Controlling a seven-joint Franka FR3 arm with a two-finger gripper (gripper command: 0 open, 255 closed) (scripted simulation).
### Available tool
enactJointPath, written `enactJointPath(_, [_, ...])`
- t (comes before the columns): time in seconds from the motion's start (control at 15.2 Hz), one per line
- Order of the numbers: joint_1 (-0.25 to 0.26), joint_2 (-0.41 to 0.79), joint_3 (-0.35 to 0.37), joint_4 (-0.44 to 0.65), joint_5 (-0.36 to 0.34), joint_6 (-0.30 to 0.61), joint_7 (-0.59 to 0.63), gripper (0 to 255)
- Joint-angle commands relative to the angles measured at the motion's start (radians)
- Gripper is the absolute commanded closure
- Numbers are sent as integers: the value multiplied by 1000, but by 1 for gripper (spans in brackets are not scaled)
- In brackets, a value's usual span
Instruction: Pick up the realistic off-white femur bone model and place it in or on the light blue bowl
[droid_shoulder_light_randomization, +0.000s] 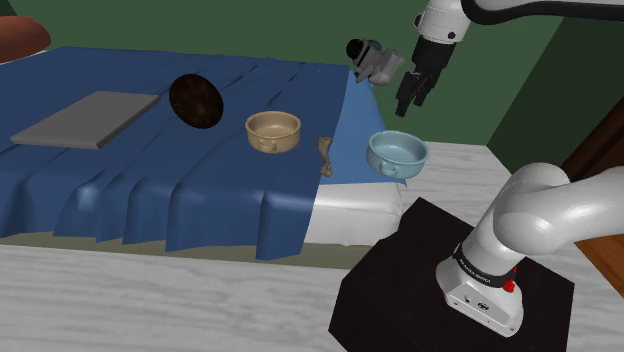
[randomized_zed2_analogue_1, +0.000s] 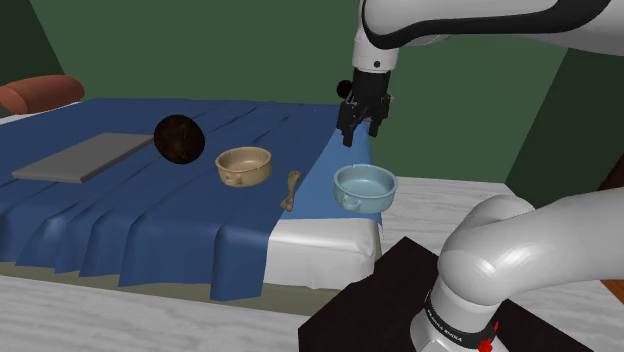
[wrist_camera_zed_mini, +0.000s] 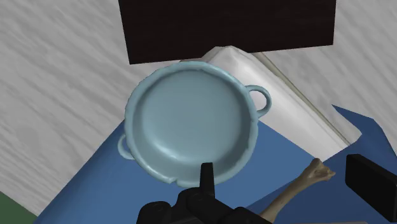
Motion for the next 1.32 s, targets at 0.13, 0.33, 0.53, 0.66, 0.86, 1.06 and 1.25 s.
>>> enactJointPath(0.13, [-8,69,32,5,20,44,73,0])
enactJointPath(0.33, [-21,180,77,25,46,106,180,0])
enactJointPath(0.53, [-35,300,116,58,65,163,284,0])
enactJointPath(0.66, [-44,383,138,88,72,197,353,0])
enactJointPath(0.86, [-57,510,165,143,78,241,454,0])
enactJointPath(1.06, [-68,639,184,209,77,276,552,0])
enactJointPath(1.25, [-74,769,193,284,73,303,647,0])
